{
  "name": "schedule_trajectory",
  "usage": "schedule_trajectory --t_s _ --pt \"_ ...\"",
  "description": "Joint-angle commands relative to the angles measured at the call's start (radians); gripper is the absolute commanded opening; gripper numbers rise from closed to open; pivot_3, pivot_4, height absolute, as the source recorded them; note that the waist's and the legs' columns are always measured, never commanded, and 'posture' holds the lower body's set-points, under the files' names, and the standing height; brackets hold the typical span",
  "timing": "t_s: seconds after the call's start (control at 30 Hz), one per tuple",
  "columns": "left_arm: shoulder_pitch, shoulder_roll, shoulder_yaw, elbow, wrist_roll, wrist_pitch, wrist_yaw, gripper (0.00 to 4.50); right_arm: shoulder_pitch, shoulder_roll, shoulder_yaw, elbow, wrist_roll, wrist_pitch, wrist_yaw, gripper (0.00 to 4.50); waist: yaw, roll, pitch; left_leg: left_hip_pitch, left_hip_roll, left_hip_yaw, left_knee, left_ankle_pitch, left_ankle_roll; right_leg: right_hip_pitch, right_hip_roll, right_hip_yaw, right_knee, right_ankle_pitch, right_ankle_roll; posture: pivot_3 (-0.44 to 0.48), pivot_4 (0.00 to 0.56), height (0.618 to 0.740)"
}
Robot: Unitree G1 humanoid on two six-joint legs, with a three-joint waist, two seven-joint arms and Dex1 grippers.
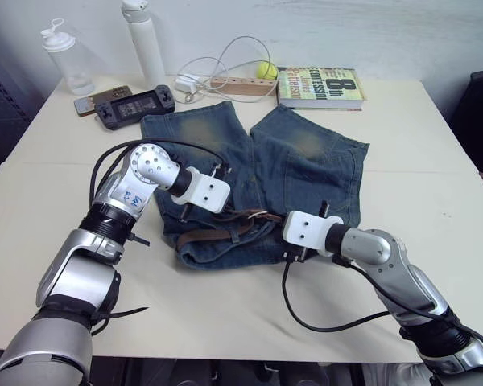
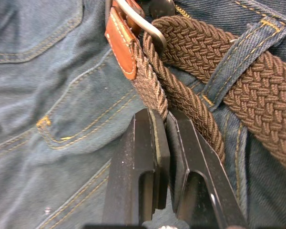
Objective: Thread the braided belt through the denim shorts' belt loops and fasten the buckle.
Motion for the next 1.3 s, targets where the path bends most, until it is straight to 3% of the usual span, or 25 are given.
schedule_trajectory --t_s 0.03,0.3,0.77,1.03,1.3 --pt "-0.036 -0.001 0.008 -0.017 -0.033 -0.028 -0.050 0.00 -0.025 -0.006 -0.020 0.005 -0.028 -0.069 -0.033 0.10 -0.001 0.000 0.000 0.000 0.000 0.000 0.000 0.000 0.000 0.000 0.000 0.000 0.000 0.000 0.000 0.000 0.150 0.703" --pt "-0.058 -0.003 0.016 -0.014 -0.041 -0.034 -0.076 0.00 -0.030 0.010 -0.020 0.041 -0.064 -0.130 -0.060 0.10 0.000 0.000 0.000 0.000 0.000 0.000 0.000 0.000 0.000 0.000 0.000 0.000 0.000 0.000 0.000 0.000 0.150 0.703" --pt "-0.201 0.012 -0.011 0.216 0.069 -0.261 0.017 0.00 0.001 0.016 -0.010 0.051 -0.096 -0.174 -0.059 0.10 -0.001 0.000 0.000 0.000 0.000 0.000 0.000 0.000 0.000 0.000 0.000 0.000 0.000 0.000 0.000 0.000 0.150 0.703" --pt "-0.170 -0.023 -0.003 0.174 0.026 -0.220 0.002 0.00 -0.003 0.025 -0.014 0.040 -0.096 -0.175 -0.053 0.10 -0.002 0.000 0.000 0.000 0.000 0.000 0.001 0.000 0.000 0.000 0.000 0.000 0.001 0.000 0.000 0.000 0.150 0.703" --pt "-0.145 0.014 -0.028 0.183 0.091 -0.262 0.041 0.00 -0.007 0.018 -0.025 0.039 -0.089 -0.172 -0.041 0.10 -0.003 0.000 0.000 0.000 0.000 0.000 0.001 0.000 0.000 0.000 0.001 0.001 0.001 0.000 0.000 0.000 0.150 0.703"
